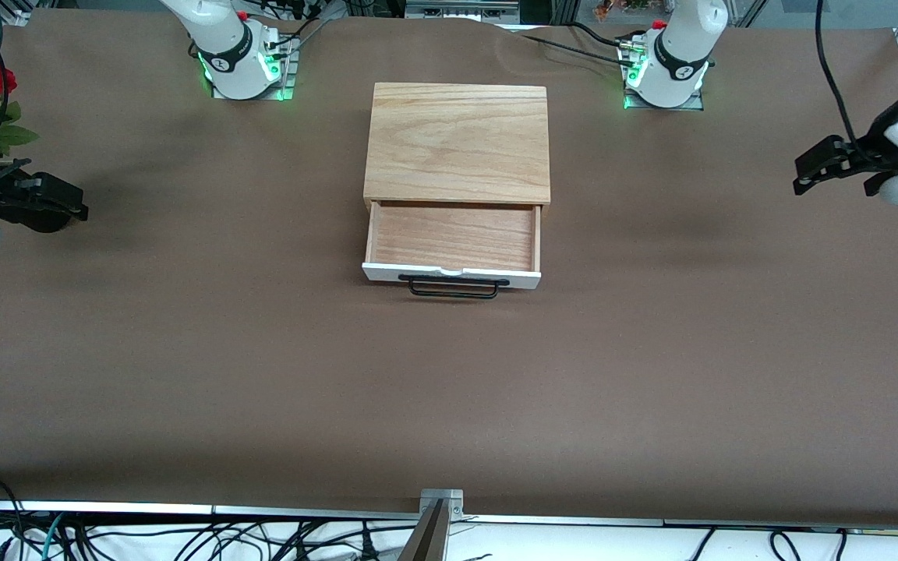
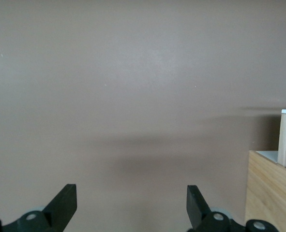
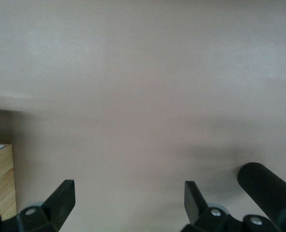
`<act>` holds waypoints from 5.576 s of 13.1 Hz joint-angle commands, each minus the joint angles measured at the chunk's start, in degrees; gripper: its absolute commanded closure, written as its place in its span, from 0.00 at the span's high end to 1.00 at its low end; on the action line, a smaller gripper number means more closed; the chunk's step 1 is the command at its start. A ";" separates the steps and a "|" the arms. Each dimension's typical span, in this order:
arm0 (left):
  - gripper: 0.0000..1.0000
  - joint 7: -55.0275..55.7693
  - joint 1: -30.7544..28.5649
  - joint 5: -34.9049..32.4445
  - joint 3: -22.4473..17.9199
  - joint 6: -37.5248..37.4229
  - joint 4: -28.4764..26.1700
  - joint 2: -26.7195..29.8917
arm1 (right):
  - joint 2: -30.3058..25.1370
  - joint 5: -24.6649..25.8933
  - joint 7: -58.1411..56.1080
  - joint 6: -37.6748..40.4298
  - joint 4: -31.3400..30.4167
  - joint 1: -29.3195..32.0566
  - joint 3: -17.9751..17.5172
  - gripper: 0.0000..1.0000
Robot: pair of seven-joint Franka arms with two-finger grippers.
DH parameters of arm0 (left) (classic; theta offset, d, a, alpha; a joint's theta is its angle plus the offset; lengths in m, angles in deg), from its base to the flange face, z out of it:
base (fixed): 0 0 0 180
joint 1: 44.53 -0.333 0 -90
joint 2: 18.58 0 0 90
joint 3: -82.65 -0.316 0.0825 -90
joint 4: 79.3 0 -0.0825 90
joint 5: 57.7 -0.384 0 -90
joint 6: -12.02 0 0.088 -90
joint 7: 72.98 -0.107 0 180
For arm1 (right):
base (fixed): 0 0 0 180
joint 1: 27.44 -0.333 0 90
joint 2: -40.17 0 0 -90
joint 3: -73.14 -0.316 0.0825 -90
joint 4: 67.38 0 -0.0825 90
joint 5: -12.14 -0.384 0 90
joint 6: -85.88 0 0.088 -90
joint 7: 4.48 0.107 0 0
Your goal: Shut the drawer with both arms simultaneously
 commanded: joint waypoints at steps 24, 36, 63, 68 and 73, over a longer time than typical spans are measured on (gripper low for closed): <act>1.00 0.44 -0.42 6.78 -3.54 -0.42 1.89 -0.13 | 1.06 -0.82 0.70 0.29 2.14 -0.21 -0.16 1.00; 1.00 0.52 -0.42 6.78 -3.54 -0.42 1.89 -0.13 | 1.41 -0.99 1.05 0.21 2.14 -0.38 -0.16 1.00; 1.00 0.79 14.16 34.71 -1.43 24.86 1.01 -28.51 | 27.95 -21.12 0.88 -34.50 2.32 -29.20 -0.42 1.00; 1.00 5.00 18.47 40.44 -1.52 35.85 1.54 -33.43 | 29.71 -22.52 0.70 -35.57 2.23 -31.93 -0.42 1.00; 1.00 5.09 21.45 40.27 -1.43 37.28 0.84 -34.32 | 29.72 -23.32 0.61 -34.16 2.14 -32.11 -0.42 1.00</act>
